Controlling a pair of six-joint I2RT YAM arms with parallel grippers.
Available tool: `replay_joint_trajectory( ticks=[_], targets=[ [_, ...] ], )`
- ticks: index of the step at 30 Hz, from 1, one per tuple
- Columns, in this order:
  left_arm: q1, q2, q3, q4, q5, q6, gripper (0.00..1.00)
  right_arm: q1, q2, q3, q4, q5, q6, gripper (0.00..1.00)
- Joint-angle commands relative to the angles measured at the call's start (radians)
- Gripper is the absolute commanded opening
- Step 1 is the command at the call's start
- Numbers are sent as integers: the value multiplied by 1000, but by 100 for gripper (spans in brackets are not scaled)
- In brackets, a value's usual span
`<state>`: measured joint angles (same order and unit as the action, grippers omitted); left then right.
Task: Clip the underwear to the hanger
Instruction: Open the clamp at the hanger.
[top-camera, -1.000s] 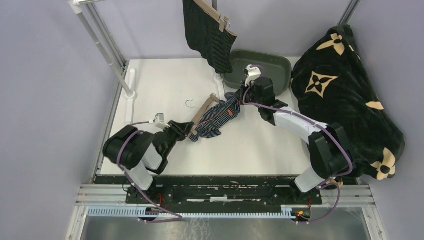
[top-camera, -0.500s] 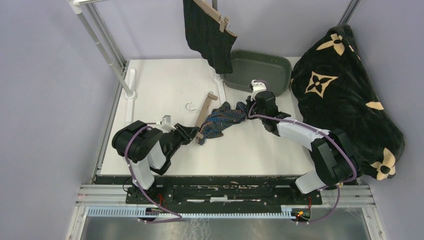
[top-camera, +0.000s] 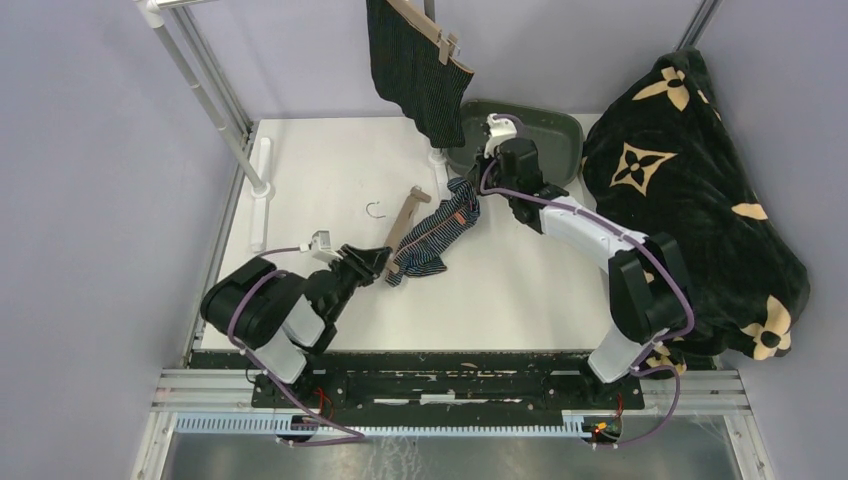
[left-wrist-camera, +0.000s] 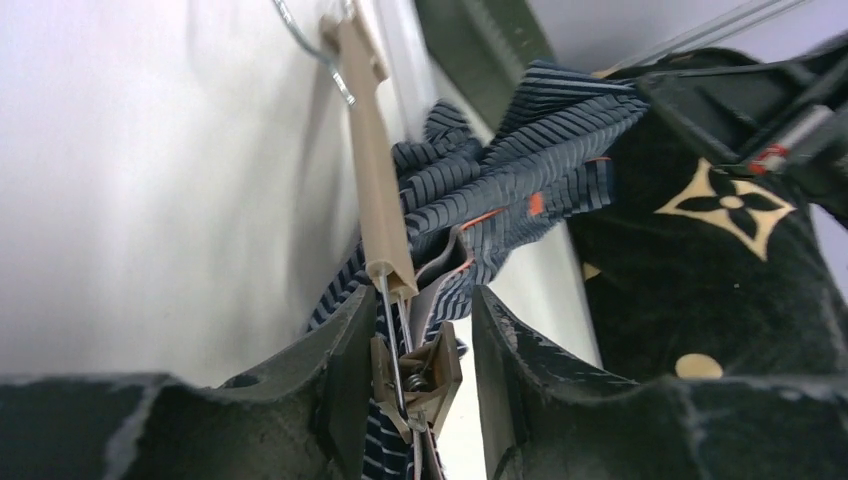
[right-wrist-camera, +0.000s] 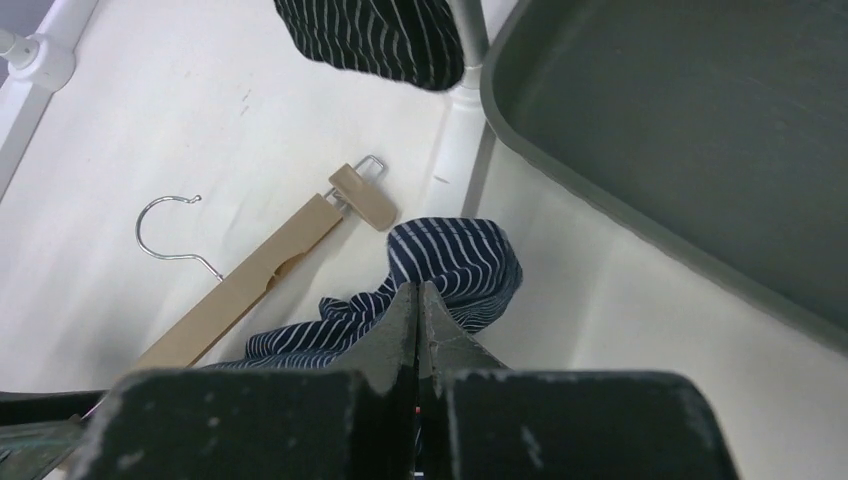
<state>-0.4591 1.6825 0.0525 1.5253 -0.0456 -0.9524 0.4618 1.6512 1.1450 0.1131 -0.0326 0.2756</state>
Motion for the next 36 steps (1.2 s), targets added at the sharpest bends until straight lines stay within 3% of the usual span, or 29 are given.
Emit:
replay_joint_trajectory(
  ticks=[1, 5, 6, 9, 11, 15, 20, 28, 36],
  targets=[
    [5, -134, 26, -43, -51, 98, 49, -4, 84, 104, -27, -44, -2, 0],
    [4, -284, 39, -231, -104, 149, 57, -3, 175, 186, -46, -68, -5, 2],
    [4, -323, 44, -286, -121, 162, 58, -3, 197, 207, -49, -70, -7, 7],
    [4, -464, 60, -479, -187, 191, 68, -6, 255, 266, -60, -71, -10, 52],
    [4, -543, 60, -559, -231, 209, 74, -9, 272, 280, -56, -74, -18, 61],
    [6, -692, 71, -709, -290, 241, 77, -16, 218, 194, 1, -50, -27, 61],
    [7, -721, 87, -759, -290, 239, 78, -25, 150, 80, 61, -32, -33, 62],
    [19, -648, 167, -786, -251, 223, 77, -36, 27, -109, 127, -49, -53, 61],
    [45, -512, 302, -782, -171, 229, 75, -38, 100, -64, 94, -138, -96, 51]
  ],
)
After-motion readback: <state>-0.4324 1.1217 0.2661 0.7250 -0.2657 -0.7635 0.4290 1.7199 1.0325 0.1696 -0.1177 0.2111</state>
